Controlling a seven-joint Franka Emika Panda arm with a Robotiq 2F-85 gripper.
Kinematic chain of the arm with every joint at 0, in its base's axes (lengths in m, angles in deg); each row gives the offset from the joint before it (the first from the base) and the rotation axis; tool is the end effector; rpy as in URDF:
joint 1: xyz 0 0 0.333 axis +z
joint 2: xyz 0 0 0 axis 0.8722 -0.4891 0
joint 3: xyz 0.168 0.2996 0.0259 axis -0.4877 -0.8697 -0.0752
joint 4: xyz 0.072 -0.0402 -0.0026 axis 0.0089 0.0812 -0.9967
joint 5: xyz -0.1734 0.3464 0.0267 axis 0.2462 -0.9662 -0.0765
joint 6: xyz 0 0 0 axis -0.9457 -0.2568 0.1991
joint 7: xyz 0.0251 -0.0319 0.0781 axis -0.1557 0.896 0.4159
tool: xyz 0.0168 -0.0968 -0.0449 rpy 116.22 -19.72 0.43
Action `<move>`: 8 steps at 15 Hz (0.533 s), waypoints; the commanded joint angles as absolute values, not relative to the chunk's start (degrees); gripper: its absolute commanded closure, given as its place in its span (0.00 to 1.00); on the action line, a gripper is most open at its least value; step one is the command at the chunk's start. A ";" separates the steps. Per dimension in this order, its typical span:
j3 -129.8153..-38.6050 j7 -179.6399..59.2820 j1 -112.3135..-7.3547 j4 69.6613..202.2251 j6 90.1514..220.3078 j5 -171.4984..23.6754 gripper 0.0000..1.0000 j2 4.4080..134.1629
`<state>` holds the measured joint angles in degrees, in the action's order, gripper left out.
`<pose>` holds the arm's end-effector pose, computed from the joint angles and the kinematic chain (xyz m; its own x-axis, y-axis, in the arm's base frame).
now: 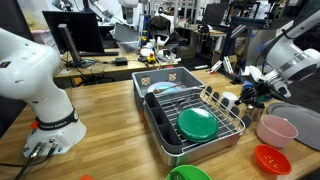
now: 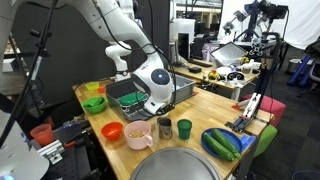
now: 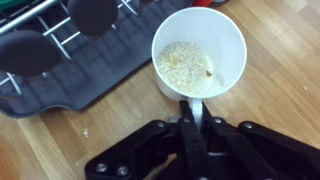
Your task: Pour the contents of the mug into the metal jug
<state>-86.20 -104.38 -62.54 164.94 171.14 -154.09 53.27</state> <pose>0.5577 -0.0602 0.1545 -0.4468 -0.7096 -0.5449 -0.8381 0.5451 -0.0226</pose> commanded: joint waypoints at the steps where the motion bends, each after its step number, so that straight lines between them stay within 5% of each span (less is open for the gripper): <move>1: -84.74 -103.28 -62.44 167.03 170.19 -153.36 0.98 57.05; 8: -82.62 -106.99 -61.73 172.20 170.33 -145.47 0.98 66.25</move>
